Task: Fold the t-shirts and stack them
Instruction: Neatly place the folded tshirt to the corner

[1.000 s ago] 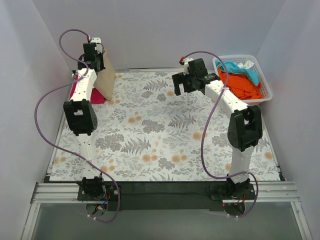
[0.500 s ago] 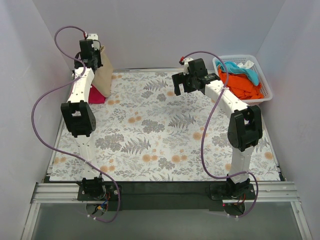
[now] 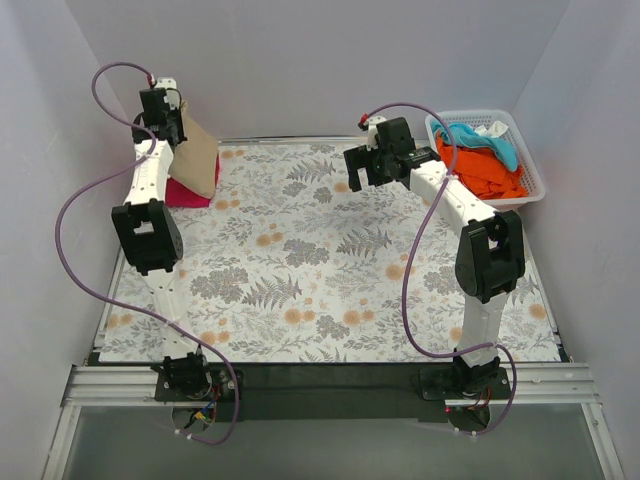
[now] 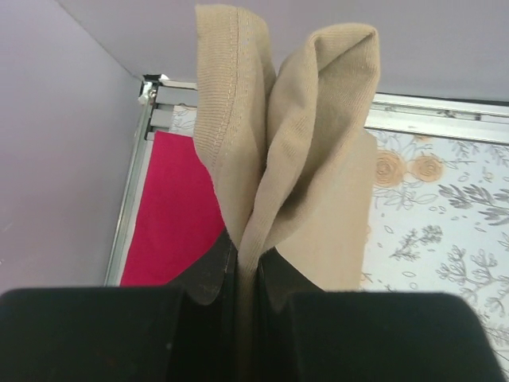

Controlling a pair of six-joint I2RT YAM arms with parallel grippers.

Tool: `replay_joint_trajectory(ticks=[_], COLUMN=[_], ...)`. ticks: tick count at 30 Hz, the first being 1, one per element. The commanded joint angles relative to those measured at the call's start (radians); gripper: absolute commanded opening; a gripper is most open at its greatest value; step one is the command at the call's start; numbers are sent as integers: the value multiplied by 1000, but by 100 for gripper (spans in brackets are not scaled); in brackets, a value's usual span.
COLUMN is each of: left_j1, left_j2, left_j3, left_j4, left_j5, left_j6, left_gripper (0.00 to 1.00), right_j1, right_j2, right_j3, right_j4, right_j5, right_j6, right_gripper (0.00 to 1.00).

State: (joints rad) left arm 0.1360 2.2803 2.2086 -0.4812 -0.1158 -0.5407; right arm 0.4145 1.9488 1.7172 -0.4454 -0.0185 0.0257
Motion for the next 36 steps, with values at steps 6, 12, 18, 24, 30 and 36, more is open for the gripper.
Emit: replay_joint_trajectory(ticks=[6, 12, 18, 24, 30, 36], left_j1=[40, 65, 79, 85, 105, 178], left_j2=[73, 134, 169, 174, 113, 44], left_j3=[13, 11, 7, 43, 95, 109], left_j4=[73, 98, 110, 110, 93, 78], left_j5=[-15, -35, -31, -35, -41, 24], left_j6=[70, 96, 111, 143, 185, 119], left_gripper=[0, 0, 5, 23, 37, 43], right_j1=[1, -2, 0, 0, 0, -2], right_j2=[-56, -68, -77, -83, -91, -90], right_j3=[-24, -36, -51, -53, -48, -39], right_j4=[17, 13, 11, 7, -1, -24], right_j5=[-14, -14, -17, -24, -29, -57], right_j6=[-7, -13, -12, -12, -21, -67], right_gripper=[98, 98, 98, 98, 98, 98])
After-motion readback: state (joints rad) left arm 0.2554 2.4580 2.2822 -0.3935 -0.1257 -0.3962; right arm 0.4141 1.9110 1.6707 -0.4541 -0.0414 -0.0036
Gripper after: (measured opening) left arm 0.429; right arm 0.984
